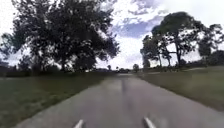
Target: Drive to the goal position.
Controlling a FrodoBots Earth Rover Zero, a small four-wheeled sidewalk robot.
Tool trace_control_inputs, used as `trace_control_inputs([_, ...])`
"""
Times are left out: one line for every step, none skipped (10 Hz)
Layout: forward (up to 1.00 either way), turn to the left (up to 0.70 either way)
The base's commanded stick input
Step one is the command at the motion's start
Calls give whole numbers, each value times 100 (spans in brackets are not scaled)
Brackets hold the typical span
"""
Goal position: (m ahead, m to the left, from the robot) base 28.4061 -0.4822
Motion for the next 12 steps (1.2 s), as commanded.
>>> trace_control_inputs([70, 0])
trace_control_inputs([70, 0])
trace_control_inputs([70, 0])
trace_control_inputs([70, 0])
trace_control_inputs([70, 0])
trace_control_inputs([70, 0])
trace_control_inputs([70, 0])
trace_control_inputs([70, 0])
trace_control_inputs([70, 0])
trace_control_inputs([70, 0])
trace_control_inputs([70, 0])
trace_control_inputs([70, -28])
